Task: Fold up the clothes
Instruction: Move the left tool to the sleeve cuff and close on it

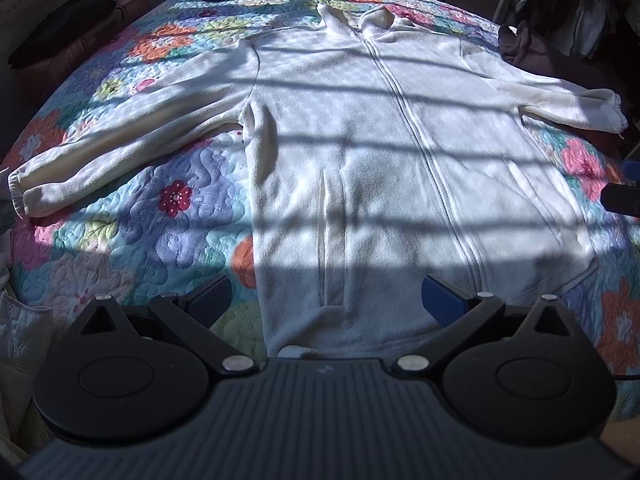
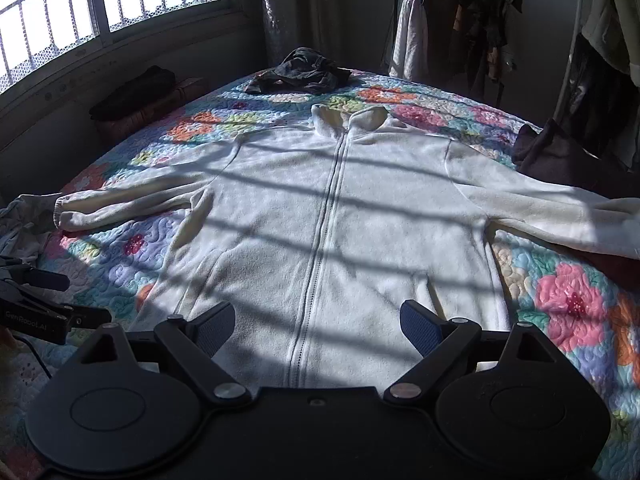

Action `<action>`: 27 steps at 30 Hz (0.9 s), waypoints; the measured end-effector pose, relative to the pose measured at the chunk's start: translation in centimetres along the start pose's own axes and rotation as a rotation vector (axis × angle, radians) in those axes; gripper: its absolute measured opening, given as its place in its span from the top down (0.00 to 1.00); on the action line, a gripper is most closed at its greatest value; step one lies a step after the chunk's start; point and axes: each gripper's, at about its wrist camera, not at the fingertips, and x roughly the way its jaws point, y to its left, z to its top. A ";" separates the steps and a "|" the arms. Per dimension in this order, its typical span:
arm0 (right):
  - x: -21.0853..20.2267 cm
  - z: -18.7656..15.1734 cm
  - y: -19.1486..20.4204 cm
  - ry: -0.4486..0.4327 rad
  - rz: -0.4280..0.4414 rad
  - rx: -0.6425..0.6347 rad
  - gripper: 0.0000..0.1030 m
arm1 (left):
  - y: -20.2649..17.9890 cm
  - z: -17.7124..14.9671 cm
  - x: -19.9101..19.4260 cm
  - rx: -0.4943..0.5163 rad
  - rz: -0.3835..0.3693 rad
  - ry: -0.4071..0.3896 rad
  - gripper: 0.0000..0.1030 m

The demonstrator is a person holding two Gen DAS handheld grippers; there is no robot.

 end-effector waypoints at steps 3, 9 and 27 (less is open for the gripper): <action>2.5 2.6 3.1 0.004 0.119 -0.071 0.11 | 4.2 1.0 -0.2 -0.064 0.074 -0.031 0.03; 9.8 7.2 11.0 0.076 0.221 -0.243 0.22 | 11.8 3.7 0.9 -0.181 0.204 0.005 0.06; 21.0 12.6 21.4 0.033 0.298 -0.532 0.94 | 19.3 8.1 8.7 -0.328 0.365 0.050 0.07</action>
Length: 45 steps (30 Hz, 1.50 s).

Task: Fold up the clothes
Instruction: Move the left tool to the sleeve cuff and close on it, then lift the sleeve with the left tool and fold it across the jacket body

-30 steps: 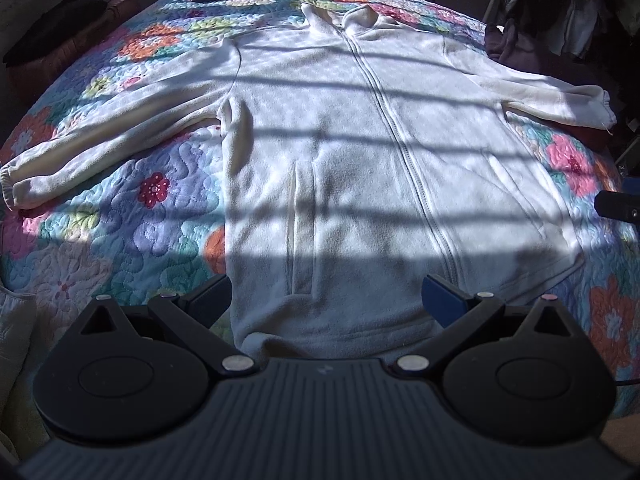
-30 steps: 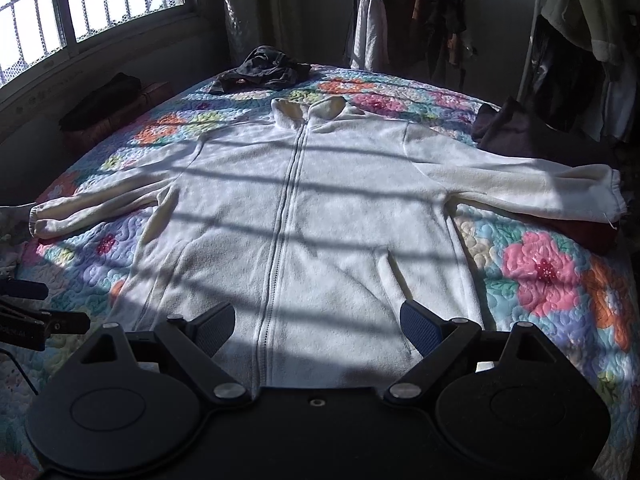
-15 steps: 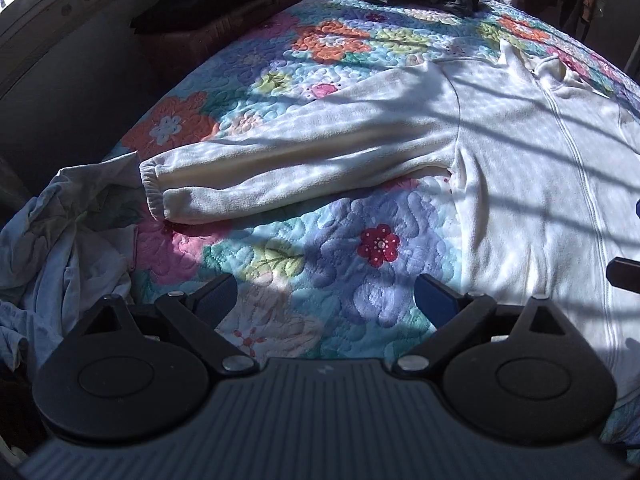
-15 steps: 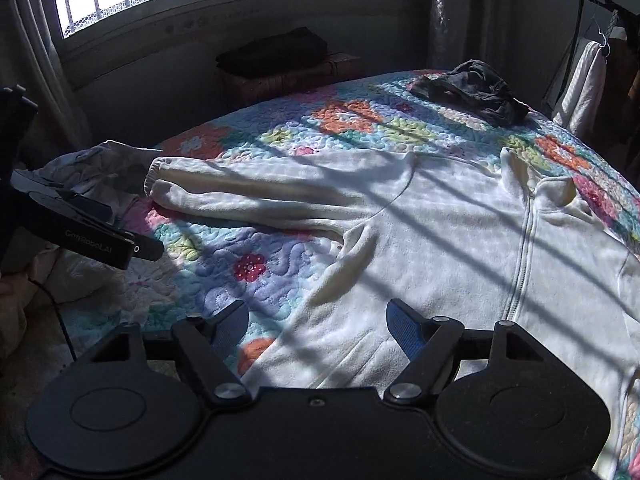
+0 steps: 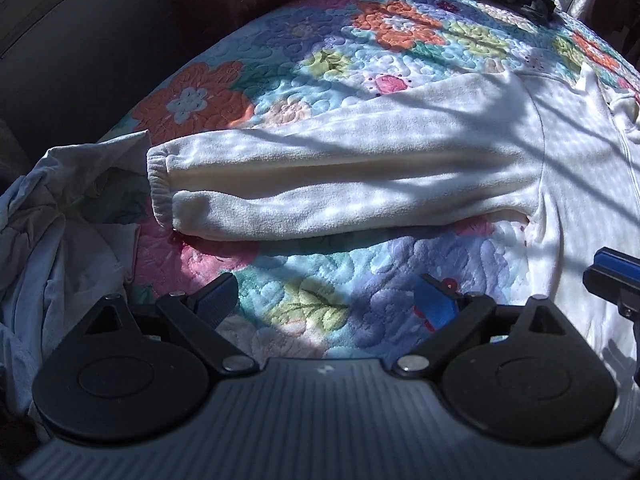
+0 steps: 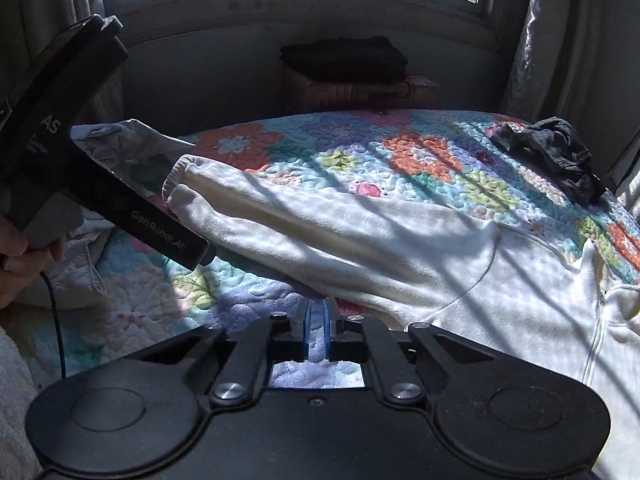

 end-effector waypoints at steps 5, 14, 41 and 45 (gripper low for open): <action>3.8 0.4 -1.0 0.055 -0.019 0.002 0.89 | -1.0 0.1 1.4 -0.039 -0.021 -0.047 0.07; 8.2 -0.2 -0.9 0.099 0.036 -0.080 0.52 | 7.1 0.0 5.8 -0.382 -0.055 -0.062 0.07; 15.6 -0.3 -0.5 0.022 -0.030 -0.156 0.83 | 10.9 -0.3 13.6 -0.695 -0.039 -0.189 0.91; 14.4 -0.2 0.0 -0.030 -0.074 -0.141 0.91 | 11.2 -0.4 13.2 -0.727 -0.065 -0.204 0.91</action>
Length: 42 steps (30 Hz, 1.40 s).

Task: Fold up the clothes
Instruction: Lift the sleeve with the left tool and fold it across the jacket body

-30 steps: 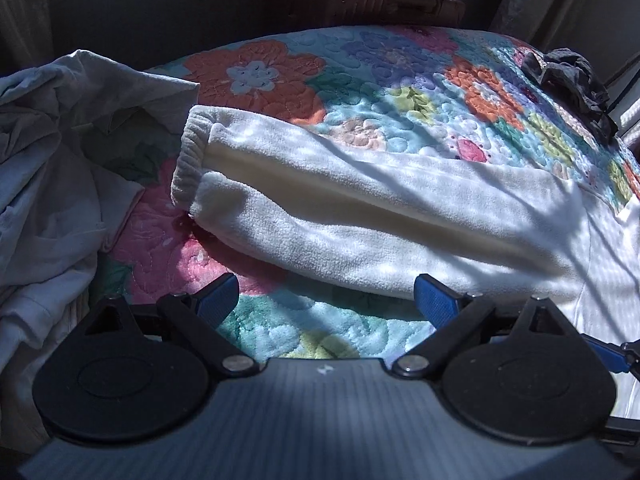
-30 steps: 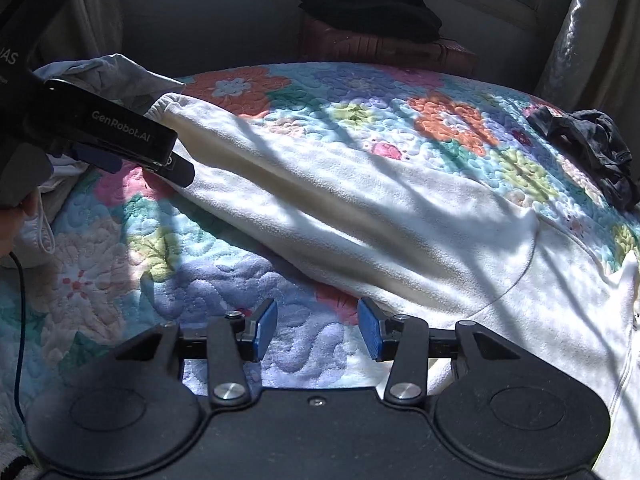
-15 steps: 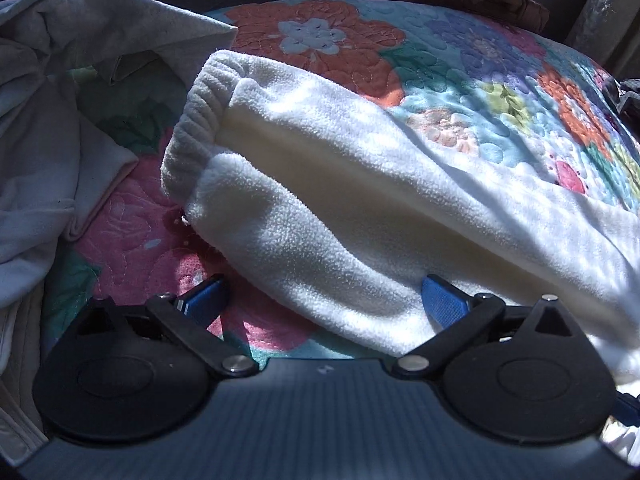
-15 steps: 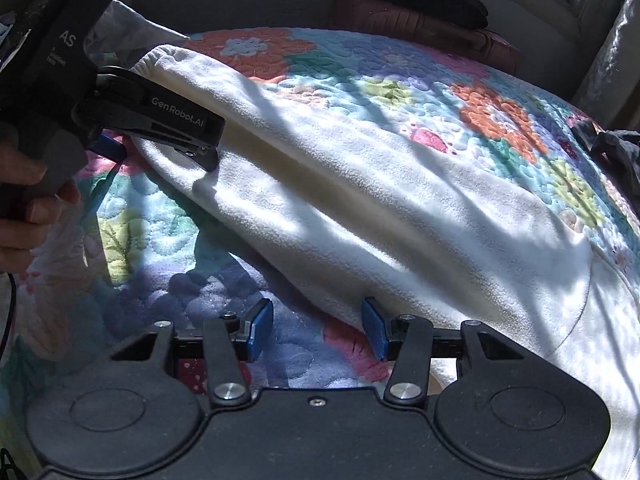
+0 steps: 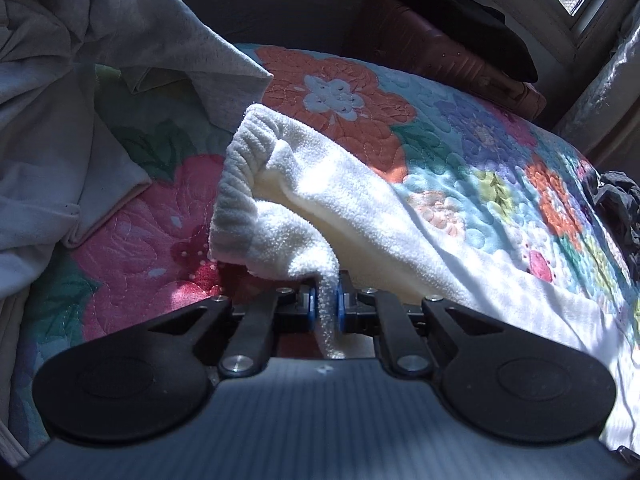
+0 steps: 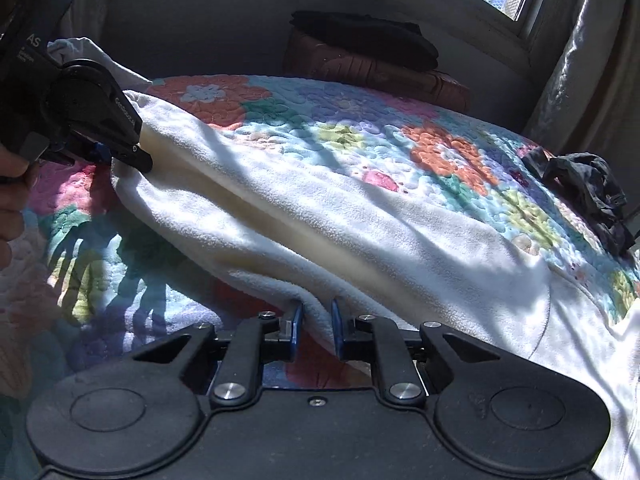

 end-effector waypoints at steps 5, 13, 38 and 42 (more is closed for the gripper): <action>-0.7 -0.2 -0.3 0.004 0.009 0.040 0.93 | -0.3 0.1 -0.9 -0.003 -0.049 -0.037 0.90; -1.7 -1.9 -1.2 0.011 0.057 0.138 0.93 | -2.4 -1.1 -1.5 0.109 -0.116 -0.055 0.92; -11.8 -12.5 -18.4 0.094 -0.124 0.782 0.55 | -23.6 -18.6 -4.3 0.653 -0.710 0.398 0.92; -11.5 -12.6 -18.5 0.089 -0.078 0.803 0.55 | -22.1 -18.5 -4.2 0.667 -0.710 0.481 0.79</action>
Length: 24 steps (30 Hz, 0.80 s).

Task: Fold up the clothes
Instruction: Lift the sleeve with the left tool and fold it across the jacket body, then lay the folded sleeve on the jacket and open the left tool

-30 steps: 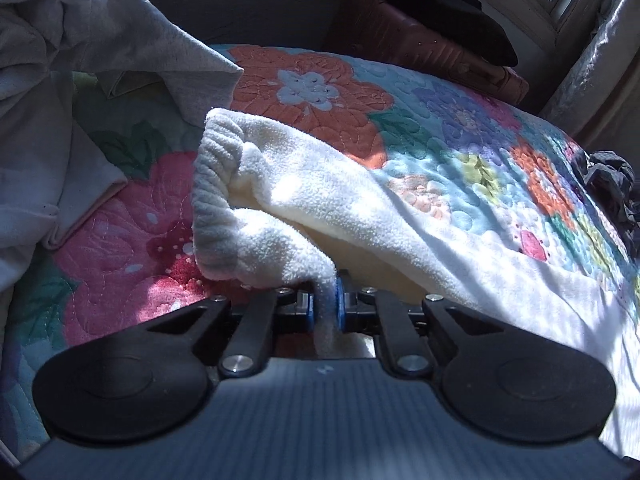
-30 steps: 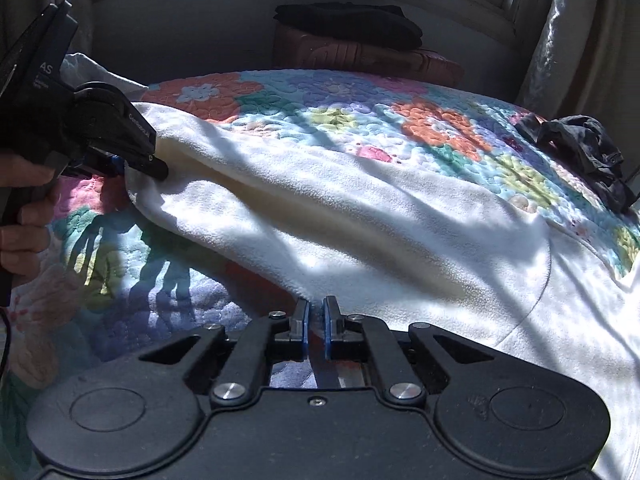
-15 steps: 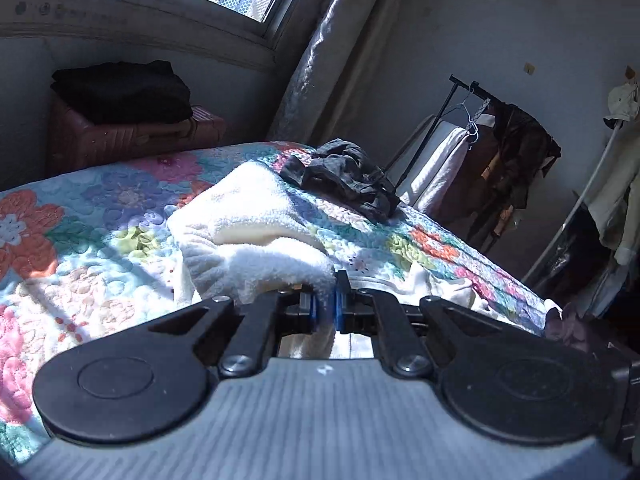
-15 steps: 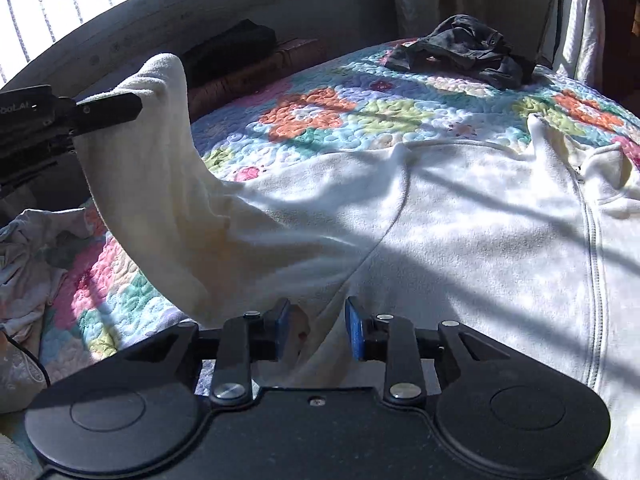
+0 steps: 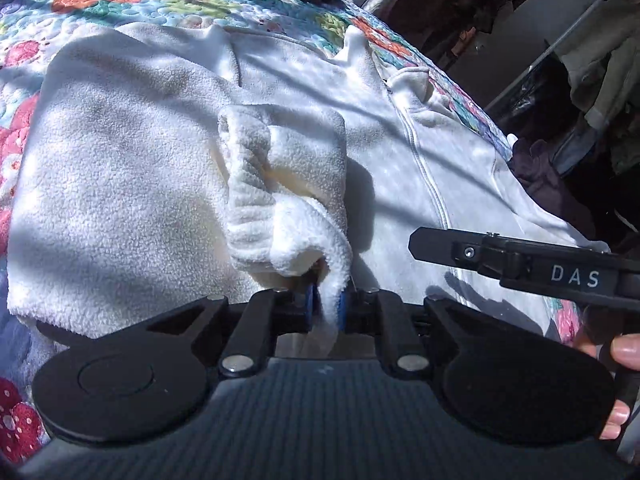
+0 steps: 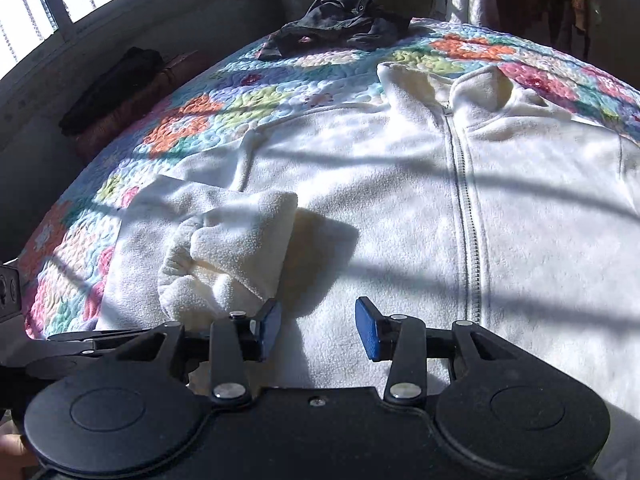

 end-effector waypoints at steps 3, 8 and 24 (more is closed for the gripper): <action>-0.4 0.1 0.7 0.000 0.051 -0.009 0.55 | -0.2 -0.3 -4.5 0.058 -0.006 -0.063 0.38; -1.0 0.4 3.0 -0.006 0.131 -0.084 0.53 | 0.9 0.9 -6.4 0.131 0.161 -0.147 0.37; 5.6 0.8 4.9 0.030 0.061 -0.348 0.80 | 4.4 2.2 -4.2 0.101 0.325 -0.167 0.40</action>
